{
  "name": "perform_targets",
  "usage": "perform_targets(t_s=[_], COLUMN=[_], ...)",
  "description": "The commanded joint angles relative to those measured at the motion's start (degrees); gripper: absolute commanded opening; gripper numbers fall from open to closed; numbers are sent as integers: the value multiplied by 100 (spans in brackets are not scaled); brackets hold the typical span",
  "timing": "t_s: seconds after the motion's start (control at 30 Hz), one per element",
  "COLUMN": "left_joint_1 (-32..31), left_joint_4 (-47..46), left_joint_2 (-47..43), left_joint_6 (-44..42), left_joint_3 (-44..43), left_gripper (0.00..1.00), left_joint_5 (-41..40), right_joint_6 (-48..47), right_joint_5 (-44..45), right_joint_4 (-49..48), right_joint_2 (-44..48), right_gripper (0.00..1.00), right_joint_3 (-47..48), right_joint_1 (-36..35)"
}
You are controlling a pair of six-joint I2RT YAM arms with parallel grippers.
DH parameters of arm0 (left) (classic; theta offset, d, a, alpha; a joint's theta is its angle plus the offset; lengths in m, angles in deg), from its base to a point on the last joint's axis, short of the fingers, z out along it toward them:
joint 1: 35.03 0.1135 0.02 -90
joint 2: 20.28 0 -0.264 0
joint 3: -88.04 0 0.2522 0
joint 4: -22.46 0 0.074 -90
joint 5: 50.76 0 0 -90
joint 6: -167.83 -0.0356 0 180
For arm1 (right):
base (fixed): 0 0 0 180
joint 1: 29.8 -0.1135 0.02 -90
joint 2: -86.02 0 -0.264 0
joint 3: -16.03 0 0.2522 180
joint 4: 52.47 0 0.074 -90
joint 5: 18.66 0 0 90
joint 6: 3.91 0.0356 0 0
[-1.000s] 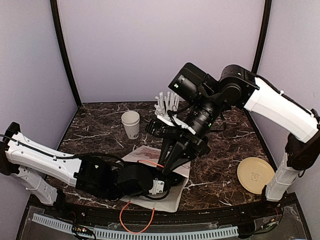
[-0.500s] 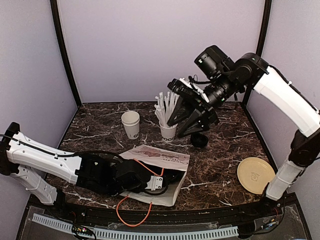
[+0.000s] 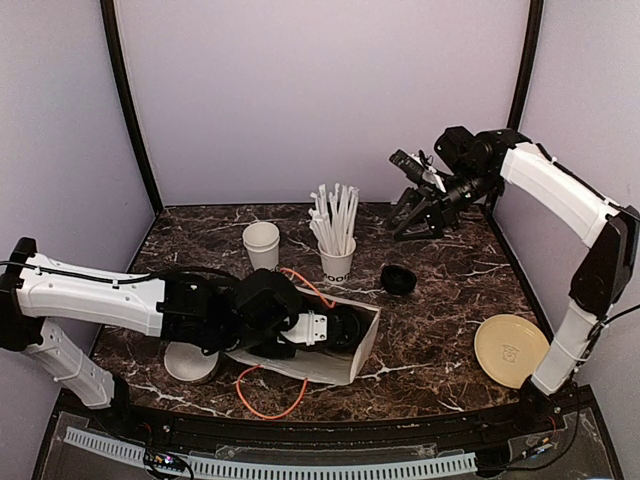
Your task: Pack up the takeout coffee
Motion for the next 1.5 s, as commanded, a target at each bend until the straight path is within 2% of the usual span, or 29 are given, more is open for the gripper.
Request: perform_targets(t_s=[0.0,0.2,0.37,0.67,0.8,0.97,1.23,1.4,1.47], left_joint_1=[295,740,1165,1785,1920,1938,1940,1927,1888], left_joint_4=[508,981,1820,2614,2849,2969,2528,2358,2317], left_joint_2=[320,755,1353,2149,2506,2586,2359,2405,2456], left_joint_6=[245,443,619,1077,1178,1257,1319,1162,1217], left_joint_3=[-350,-963,-1758,-2974,-3382,-3494,-2946,-2560,-2500], left_gripper=[46,45,44,42,41,41,39,37,37], left_joint_5=[669,1494,2001,3495,3766,4056,3179,3069,2730], right_joint_6=[-804,-1007,-1111,-1339,-1349,-1331,-1279,-1272,-1202], right_joint_5=[-542,-588,-569,-679,-779,-818,-877,-909,-942], right_joint_4=[833,839,839,839,838,832,839,837,832], right_joint_2=[-29,189,334,485,393,417,250,189,178], right_gripper=[47,47,47,48,48,48,48,48,48], right_joint_3=[-24,-485,-821,-1297,-1373,-1352,-1213,-1239,-1225], right_joint_1=[287,499,587,696,723,732,732,729,732])
